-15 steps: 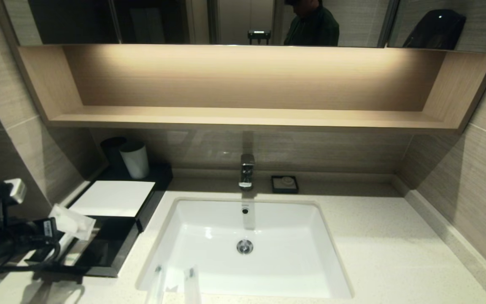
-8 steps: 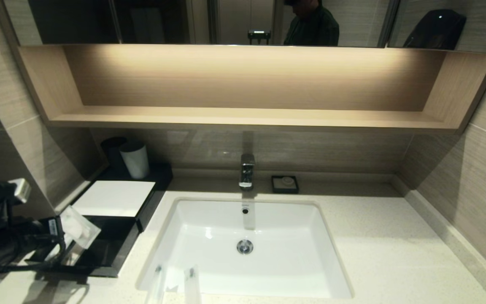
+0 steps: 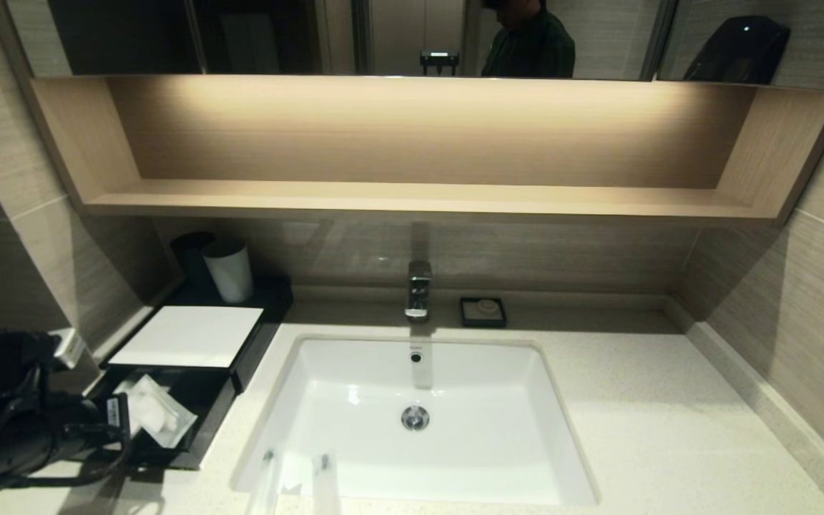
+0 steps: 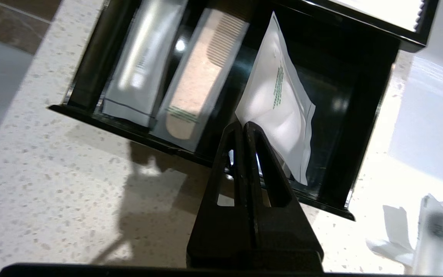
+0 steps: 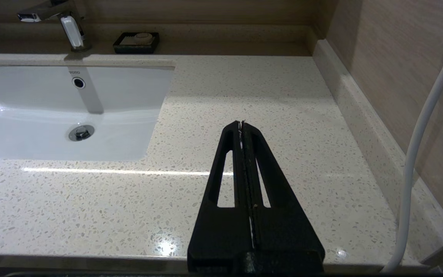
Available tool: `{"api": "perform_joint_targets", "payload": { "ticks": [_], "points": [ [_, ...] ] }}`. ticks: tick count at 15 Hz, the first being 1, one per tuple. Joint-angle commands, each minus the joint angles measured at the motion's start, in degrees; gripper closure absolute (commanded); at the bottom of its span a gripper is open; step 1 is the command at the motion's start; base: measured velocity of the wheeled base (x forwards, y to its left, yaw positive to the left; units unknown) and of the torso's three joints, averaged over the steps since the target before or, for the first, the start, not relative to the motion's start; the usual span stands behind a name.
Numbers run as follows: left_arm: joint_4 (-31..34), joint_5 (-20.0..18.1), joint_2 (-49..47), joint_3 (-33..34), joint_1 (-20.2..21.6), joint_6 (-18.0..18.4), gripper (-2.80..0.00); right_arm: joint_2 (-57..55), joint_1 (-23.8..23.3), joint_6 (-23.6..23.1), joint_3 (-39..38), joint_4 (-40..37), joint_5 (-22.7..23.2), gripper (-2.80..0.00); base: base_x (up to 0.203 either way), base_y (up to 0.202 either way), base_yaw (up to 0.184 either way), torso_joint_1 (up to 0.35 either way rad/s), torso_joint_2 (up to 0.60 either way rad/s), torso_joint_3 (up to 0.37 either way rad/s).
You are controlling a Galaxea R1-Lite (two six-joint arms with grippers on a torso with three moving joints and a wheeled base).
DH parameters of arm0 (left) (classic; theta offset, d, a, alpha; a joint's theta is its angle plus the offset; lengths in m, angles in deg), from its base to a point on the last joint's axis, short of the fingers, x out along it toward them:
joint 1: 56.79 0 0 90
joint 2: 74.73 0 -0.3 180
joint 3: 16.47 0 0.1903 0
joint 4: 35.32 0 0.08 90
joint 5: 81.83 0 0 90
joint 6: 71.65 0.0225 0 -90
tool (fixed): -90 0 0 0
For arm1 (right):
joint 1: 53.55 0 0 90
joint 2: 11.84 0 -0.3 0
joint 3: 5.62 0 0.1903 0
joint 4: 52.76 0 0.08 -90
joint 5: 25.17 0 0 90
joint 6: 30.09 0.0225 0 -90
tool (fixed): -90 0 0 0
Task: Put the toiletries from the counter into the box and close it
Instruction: Place the bathroom toiletry into the drawer
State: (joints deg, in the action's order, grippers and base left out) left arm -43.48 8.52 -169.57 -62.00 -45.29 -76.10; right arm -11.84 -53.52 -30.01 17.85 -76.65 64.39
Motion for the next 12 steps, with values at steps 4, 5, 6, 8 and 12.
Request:
{"api": "perform_joint_targets", "payload": {
  "ticks": [4,5,6,8,12],
  "points": [
    [1.0,-1.8,-1.0,0.0,-0.5,-1.0,0.0,0.0,0.0,0.0,0.0,0.0,0.0,0.0,0.0,0.0,0.0,0.0,0.0,0.0],
    [1.0,-1.8,-1.2,0.0,-1.0,-1.0,0.0,0.0,0.0,0.0,0.0,0.0,0.0,0.0,0.0,0.0,0.0,0.0,0.0,0.0],
    [1.0,-1.8,-1.5,0.1,-1.4,-1.1,0.0,0.0,0.0,0.0,0.0,0.0,0.0,0.0,0.0,0.0,0.0,0.0,0.0,0.0],
    [2.6,-1.8,-1.5,0.0,-1.4,-1.2,0.0,0.0,0.0,0.0,0.0,0.0,0.0,0.0,0.0,0.0,0.0,0.0,0.0,0.0],
    [7.7,-1.5,-1.8,-1.3,-1.4,-2.2,0.0,0.0,0.0,0.0,0.0,0.0,0.0,0.0,0.0,0.0,0.0,0.0,0.0,0.0]
  ]
}}
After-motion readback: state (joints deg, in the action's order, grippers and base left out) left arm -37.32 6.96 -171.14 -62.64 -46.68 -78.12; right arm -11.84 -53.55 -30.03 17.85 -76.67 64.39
